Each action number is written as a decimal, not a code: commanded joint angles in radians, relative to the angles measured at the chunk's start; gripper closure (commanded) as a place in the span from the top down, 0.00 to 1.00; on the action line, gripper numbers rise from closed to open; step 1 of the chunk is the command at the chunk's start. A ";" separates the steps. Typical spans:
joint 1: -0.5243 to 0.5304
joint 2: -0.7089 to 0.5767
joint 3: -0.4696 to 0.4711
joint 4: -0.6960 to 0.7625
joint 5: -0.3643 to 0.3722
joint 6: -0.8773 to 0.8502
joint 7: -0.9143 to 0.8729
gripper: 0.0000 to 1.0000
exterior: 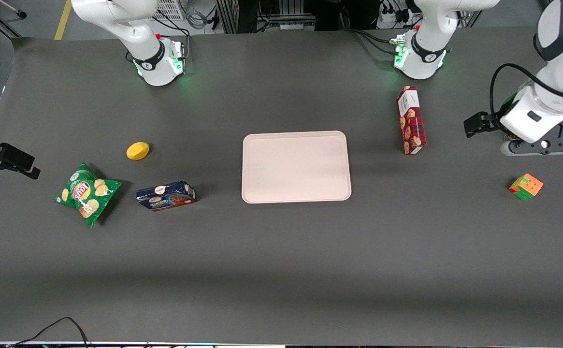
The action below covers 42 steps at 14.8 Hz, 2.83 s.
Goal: Place red cookie box on tray
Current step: 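Move the open left gripper over the red plaid shortbread box, then lower the left gripper around the box and close on it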
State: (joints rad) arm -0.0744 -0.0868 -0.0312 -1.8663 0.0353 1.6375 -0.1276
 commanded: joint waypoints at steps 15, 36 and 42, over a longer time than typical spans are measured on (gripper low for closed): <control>-0.018 -0.266 -0.042 -0.820 -0.021 0.637 -0.130 1.00; -0.079 0.002 -0.068 -0.944 -0.095 0.835 -0.138 1.00; -0.082 0.009 -0.070 -0.985 -0.095 0.871 -0.138 1.00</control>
State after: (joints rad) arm -0.1388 -0.0563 -0.1045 -2.8020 -0.0491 2.4691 -0.2721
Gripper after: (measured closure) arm 0.000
